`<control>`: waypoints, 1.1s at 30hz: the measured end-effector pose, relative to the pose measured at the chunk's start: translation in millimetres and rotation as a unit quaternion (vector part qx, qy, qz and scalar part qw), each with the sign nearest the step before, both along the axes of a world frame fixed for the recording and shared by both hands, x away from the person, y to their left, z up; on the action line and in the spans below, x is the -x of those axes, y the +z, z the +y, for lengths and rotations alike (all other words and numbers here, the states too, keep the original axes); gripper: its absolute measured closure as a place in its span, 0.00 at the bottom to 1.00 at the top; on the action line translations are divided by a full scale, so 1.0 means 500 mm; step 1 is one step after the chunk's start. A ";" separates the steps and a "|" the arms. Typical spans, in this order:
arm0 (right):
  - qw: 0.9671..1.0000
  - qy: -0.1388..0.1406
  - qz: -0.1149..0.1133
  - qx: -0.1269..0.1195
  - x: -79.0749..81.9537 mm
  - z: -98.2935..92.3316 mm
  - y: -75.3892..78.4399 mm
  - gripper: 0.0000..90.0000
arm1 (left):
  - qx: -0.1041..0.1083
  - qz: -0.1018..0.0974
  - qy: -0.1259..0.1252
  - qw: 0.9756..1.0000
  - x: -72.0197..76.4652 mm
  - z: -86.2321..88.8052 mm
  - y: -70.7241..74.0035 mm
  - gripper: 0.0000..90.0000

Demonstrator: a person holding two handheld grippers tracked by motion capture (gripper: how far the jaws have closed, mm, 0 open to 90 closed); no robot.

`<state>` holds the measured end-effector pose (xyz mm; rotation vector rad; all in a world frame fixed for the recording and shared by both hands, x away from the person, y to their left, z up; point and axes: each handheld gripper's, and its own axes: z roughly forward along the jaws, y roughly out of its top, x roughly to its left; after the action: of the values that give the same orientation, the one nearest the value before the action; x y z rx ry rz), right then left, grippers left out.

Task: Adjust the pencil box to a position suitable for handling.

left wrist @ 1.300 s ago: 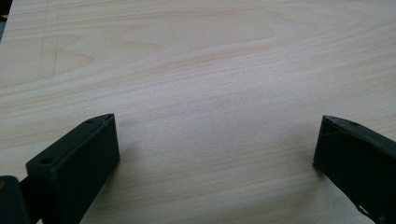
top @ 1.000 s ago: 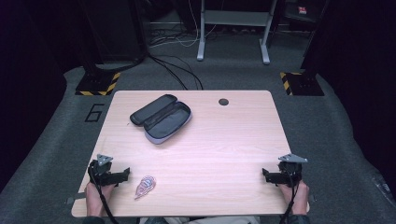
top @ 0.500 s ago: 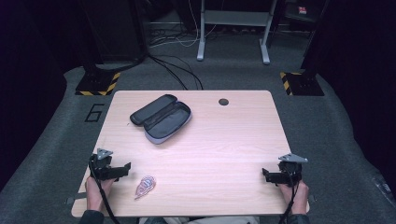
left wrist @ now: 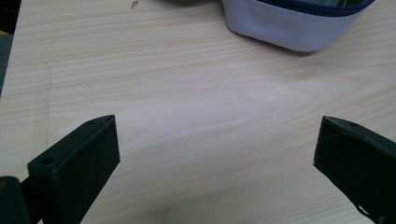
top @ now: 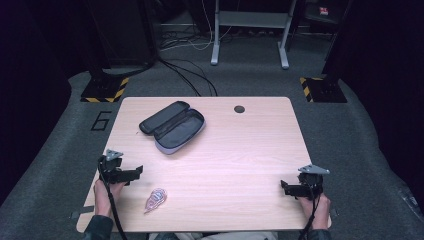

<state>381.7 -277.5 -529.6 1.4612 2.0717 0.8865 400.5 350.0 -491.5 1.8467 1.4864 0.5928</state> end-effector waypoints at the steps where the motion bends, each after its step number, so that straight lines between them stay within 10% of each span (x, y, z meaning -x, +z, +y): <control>1: 1.000 0.000 0.000 0.000 0.000 0.000 0.000 0.01 | 0.000 -0.001 -0.001 1.000 -0.004 0.000 0.002 0.00; 33: 1.000 0.005 -0.002 0.001 0.000 -0.001 0.000 0.03 | -0.004 0.000 -0.011 1.000 -0.121 -0.054 0.063 0.00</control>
<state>381.4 -277.9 -529.5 1.4487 2.0775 0.8902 460.8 323.2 -460.2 1.8662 1.4647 0.5897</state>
